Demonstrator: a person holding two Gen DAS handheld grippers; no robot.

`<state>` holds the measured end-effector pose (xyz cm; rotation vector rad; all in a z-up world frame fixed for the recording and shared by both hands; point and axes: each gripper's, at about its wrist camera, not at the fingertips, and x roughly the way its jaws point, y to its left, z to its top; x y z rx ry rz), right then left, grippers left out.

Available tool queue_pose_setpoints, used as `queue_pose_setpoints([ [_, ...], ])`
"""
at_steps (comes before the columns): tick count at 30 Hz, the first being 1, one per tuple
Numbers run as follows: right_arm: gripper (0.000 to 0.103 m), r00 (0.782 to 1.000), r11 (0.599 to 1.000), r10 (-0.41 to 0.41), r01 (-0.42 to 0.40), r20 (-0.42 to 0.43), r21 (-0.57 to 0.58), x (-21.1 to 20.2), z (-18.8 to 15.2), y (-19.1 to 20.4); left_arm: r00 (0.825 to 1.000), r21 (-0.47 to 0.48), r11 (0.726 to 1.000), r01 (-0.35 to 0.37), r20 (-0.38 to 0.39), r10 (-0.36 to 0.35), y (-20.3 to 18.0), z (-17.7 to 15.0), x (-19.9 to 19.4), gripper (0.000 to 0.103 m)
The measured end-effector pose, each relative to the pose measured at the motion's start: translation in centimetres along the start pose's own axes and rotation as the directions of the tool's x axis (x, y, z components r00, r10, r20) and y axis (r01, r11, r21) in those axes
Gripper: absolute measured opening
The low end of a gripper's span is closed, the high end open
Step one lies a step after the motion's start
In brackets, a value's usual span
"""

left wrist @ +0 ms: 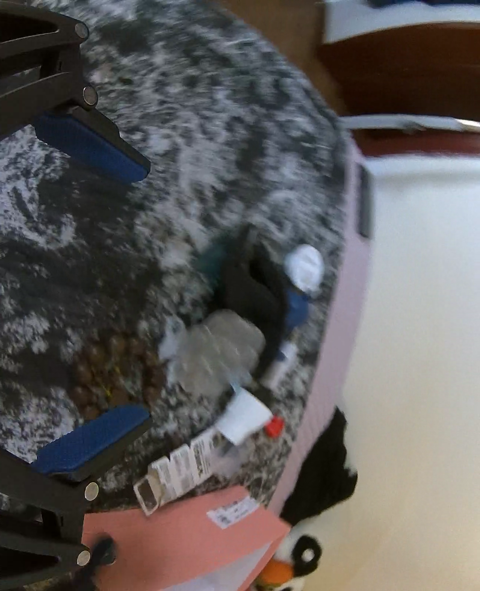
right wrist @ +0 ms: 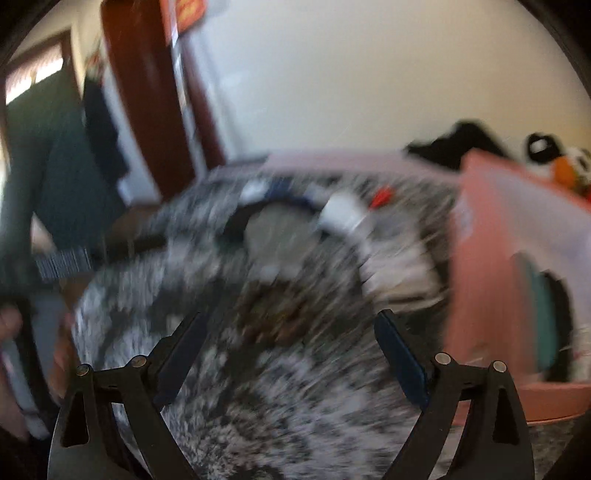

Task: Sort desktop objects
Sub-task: 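Drop the tape measure into the pink box while right tool drops the pill bottle, then grasp the clear pill organizer with left tool while right tool grasps the bead bracelet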

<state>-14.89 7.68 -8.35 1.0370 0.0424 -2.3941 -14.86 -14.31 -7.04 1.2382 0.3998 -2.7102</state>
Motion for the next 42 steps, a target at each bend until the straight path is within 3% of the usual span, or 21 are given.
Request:
queue_pose_setpoints([
  [1,0.088,1.000,1.000,-0.002,0.001,-0.026,-0.027,1.3,-0.6,0.8,1.000,-0.020,1.000,0.003,-0.014,-0.004,0.4,0.1,0.6,0.100],
  [2,0.059,0.999,0.997,-0.015,0.011,-0.052,-0.073,2.7,-1.1,1.5,1.000,-0.040,0.999,0.007,-0.027,-0.008,0.9,0.2,1.2,0.100],
  [3,0.049,0.997,0.993,-0.029,0.020,-0.076,-0.119,4.0,-1.6,2.3,0.999,-0.058,0.998,0.011,-0.041,-0.014,1.2,0.2,1.8,0.100],
  [4,0.046,0.995,0.987,-0.045,0.032,-0.084,-0.160,4.9,-2.2,2.9,0.998,-0.073,0.997,0.022,-0.055,-0.026,1.4,0.3,2.4,0.100],
  [6,0.048,0.993,0.974,-0.072,0.050,-0.090,-0.221,6.6,-2.9,3.7,0.995,-0.096,0.994,0.045,-0.088,-0.054,1.3,0.6,4.0,0.100],
  [8,0.063,0.993,0.968,-0.077,0.053,-0.089,-0.245,7.7,-3.2,3.9,0.990,-0.111,0.992,0.064,-0.120,-0.078,1.0,1.1,5.6,0.100],
  [9,0.065,0.993,0.966,-0.077,0.053,-0.086,-0.255,8.2,-3.3,4.0,0.986,-0.122,0.990,0.077,-0.135,-0.094,0.9,1.3,6.5,0.100],
  [14,0.068,0.994,0.930,-0.101,0.080,-0.040,-0.359,10.1,-3.6,5.4,0.957,-0.202,0.968,0.147,-0.219,-0.191,0.0,2.3,11.2,0.100],
  [24,0.066,0.995,0.931,-0.067,0.038,-0.069,-0.364,12.0,-2.5,4.9,0.945,-0.225,0.957,0.184,-0.228,-0.235,-1.8,3.8,15.1,0.100],
  [26,0.058,0.995,0.931,-0.063,0.031,-0.075,-0.363,12.1,-2.4,4.7,0.942,-0.230,0.954,0.191,-0.230,-0.244,-2.2,4.1,15.8,0.093],
  [28,0.049,0.995,0.932,-0.065,0.033,-0.075,-0.362,12.1,-2.3,4.4,0.939,-0.234,0.952,0.198,-0.232,-0.253,-2.5,4.4,16.6,0.056],
  [29,0.031,0.995,0.933,-0.050,0.018,-0.081,-0.359,12.1,-2.2,4.3,0.938,-0.237,0.950,0.202,-0.233,-0.257,-2.7,4.5,17.0,0.049],
  [33,0.029,0.996,0.930,-0.049,0.019,-0.074,-0.367,11.6,-2.2,4.3,0.943,-0.213,0.953,0.216,-0.207,-0.260,-3.3,4.6,15.4,0.034],
  [36,0.020,0.997,0.935,-0.047,0.023,-0.060,-0.353,10.5,-2.1,4.2,0.949,-0.192,0.956,0.224,-0.181,-0.258,-3.2,4.6,13.4,0.026],
  [42,0.020,0.998,0.958,0.007,-0.023,-0.059,-0.285,7.4,-1.9,3.7,0.974,-0.121,0.974,0.190,-0.097,-0.202,-2.1,4.6,7.6,0.018],
])
